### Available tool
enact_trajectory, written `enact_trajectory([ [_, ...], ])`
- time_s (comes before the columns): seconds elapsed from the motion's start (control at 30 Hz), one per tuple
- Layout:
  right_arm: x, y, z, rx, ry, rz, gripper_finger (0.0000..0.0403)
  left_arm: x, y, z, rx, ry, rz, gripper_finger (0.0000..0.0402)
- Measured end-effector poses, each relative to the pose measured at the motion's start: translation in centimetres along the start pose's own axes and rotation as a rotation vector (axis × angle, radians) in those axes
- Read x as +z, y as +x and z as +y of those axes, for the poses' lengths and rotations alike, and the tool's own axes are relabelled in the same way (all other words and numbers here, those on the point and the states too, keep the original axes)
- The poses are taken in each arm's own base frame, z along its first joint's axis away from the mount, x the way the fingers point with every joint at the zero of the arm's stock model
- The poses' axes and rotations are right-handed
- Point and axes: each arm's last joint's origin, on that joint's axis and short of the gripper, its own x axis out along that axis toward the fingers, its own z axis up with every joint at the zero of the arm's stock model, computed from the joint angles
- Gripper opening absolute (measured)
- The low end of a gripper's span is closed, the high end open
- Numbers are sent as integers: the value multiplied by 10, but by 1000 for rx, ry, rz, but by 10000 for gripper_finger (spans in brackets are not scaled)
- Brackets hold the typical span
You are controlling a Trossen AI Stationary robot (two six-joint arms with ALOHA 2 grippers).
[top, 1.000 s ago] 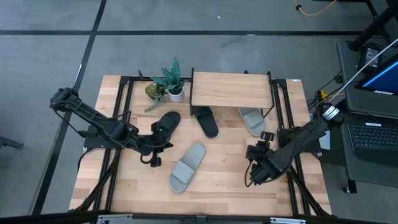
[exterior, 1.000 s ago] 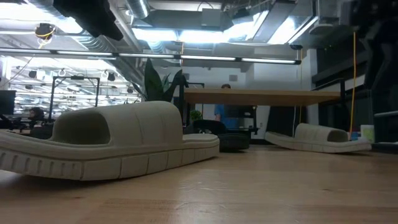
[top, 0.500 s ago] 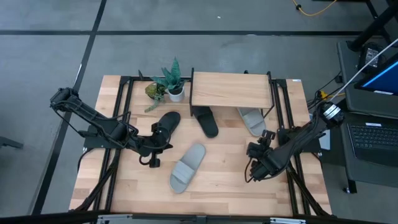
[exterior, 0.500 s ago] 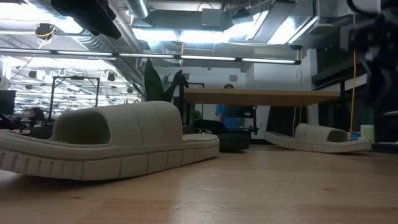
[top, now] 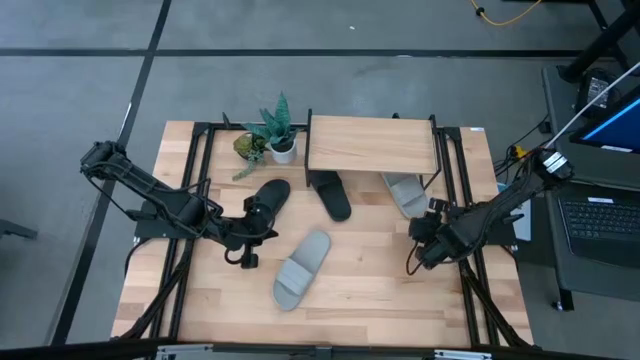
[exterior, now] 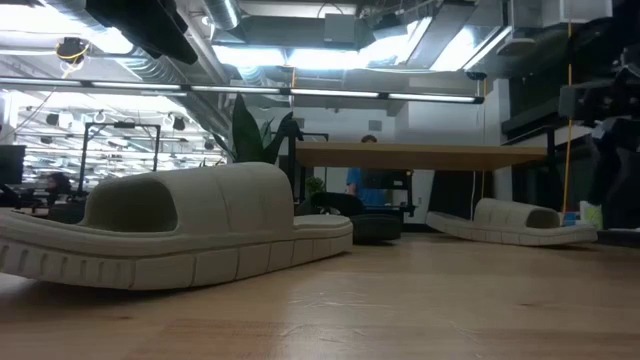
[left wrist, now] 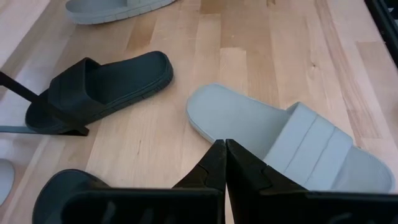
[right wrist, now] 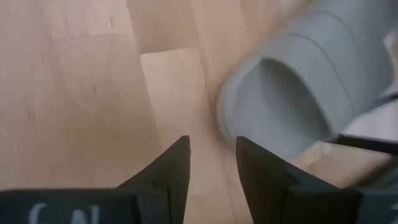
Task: Pick and place slides into the shelf
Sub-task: Put the top gray slipper on the shelf
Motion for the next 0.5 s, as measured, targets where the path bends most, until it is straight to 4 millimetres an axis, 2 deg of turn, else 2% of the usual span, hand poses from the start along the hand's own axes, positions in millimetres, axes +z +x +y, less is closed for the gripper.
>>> enact_trajectory([
  [0.17, 4, 9, -5, 9, -43, -6, 132, 0, 0, 0, 1, -1, 0, 0],
  [0.5, 12, 16, -14, 28, 7, 37, 132, 0, 0, 0, 1, -2, -1, 0],
])
